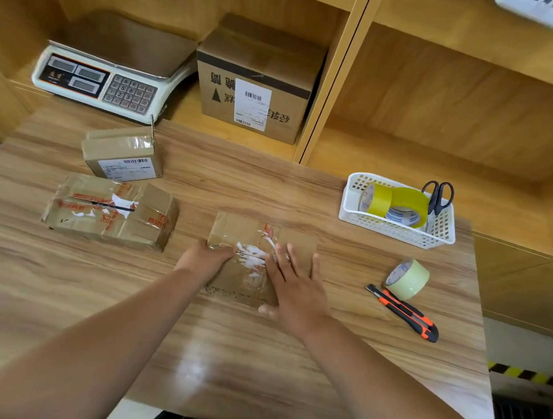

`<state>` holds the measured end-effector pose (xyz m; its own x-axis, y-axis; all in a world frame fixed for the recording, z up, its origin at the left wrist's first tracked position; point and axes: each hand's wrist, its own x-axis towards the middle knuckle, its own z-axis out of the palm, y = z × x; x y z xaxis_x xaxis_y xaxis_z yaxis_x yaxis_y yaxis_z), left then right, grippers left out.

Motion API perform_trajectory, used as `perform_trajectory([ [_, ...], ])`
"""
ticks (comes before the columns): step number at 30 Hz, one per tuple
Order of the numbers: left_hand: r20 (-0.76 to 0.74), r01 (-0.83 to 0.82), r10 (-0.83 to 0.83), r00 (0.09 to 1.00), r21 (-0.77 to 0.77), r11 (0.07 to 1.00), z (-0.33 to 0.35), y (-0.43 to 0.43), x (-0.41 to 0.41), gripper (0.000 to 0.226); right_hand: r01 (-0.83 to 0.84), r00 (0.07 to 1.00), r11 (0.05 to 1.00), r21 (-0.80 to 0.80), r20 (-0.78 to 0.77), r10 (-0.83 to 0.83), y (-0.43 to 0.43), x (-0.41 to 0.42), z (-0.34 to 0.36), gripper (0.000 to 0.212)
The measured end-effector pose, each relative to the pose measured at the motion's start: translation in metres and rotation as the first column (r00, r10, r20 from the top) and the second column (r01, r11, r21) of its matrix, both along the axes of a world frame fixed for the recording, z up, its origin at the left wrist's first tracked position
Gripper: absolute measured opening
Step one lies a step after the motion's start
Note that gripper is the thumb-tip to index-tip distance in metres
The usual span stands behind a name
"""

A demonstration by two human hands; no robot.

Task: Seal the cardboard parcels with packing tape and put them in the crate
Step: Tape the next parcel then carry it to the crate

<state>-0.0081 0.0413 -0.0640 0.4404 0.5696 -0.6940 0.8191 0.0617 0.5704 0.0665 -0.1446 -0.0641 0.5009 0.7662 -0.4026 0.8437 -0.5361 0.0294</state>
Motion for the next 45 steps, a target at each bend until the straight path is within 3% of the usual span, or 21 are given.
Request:
perform_trajectory([
  [3,0.082,-0.147,0.164,0.983,-0.176,0.973,-0.001,0.000,-0.003,0.054,0.049,0.996,0.999,0.013,-0.076,-0.047,0.002,0.002,0.008,0.089],
  [5,0.078,-0.288,0.325,0.942,-0.306,0.907,0.002,0.001,-0.006,0.040,0.059,0.993,0.998,0.012,-0.106,-0.057,0.004,0.005,0.010,0.088],
  [7,0.070,-0.365,0.419,0.905,-0.380,0.850,0.003,0.004,-0.010,0.042,0.057,0.993,0.998,0.020,-0.108,-0.055,0.006,0.010,0.015,0.086],
  [14,0.124,-0.424,0.597,0.793,-0.592,0.685,0.022,0.008,-0.008,0.047,0.174,0.953,0.980,0.100,-0.268,-0.142,0.009,0.038,0.038,0.076],
  [20,0.237,-0.373,0.643,0.729,-0.650,0.662,0.043,0.006,0.002,0.038,0.461,0.819,0.851,0.250,-0.489,-0.300,0.004,0.052,0.049,0.062],
  [24,0.369,-0.305,0.614,0.698,-0.622,0.721,0.053,-0.005,0.011,0.040,0.687,0.637,0.674,0.271,-0.670,-0.381,0.004,0.050,0.053,0.042],
  [28,0.478,-0.111,0.339,0.810,-0.442,0.890,0.055,-0.012,0.016,0.038,0.928,0.245,0.362,0.091,-0.881,-0.405,0.004,0.044,0.057,0.033],
  [31,0.521,0.050,0.113,0.846,-0.288,0.956,0.052,-0.013,0.014,0.054,0.975,-0.065,0.176,-0.134,-0.935,-0.349,0.001,0.041,0.057,0.033],
  [33,0.529,0.139,-0.024,0.848,-0.179,0.974,0.047,-0.015,0.012,0.067,0.967,-0.191,0.103,-0.233,-0.931,-0.313,-0.002,0.041,0.057,0.031],
  [35,0.514,0.168,-0.093,0.853,-0.101,0.981,0.045,-0.019,0.009,0.077,0.959,-0.241,0.080,-0.272,-0.931,-0.275,-0.004,0.041,0.054,0.032],
  [39,0.546,0.096,-0.033,0.837,-0.088,0.991,0.046,-0.028,0.005,0.076,0.933,-0.338,0.052,-0.356,-0.917,-0.212,-0.005,0.035,0.048,0.035],
  [41,0.539,0.053,-0.022,0.842,-0.041,0.998,0.048,-0.031,0.005,0.063,0.922,-0.382,0.008,-0.388,-0.911,-0.158,-0.005,0.033,0.045,0.035],
  [43,0.523,0.056,-0.064,0.850,0.031,0.998,0.048,-0.033,0.005,0.035,0.916,-0.400,-0.017,-0.401,-0.910,-0.112,-0.004,0.030,0.044,0.033],
  [45,0.520,0.085,-0.108,0.847,0.069,0.994,0.047,-0.034,0.003,0.033,0.920,-0.391,-0.029,-0.390,-0.916,-0.090,-0.003,0.026,0.044,0.031],
])
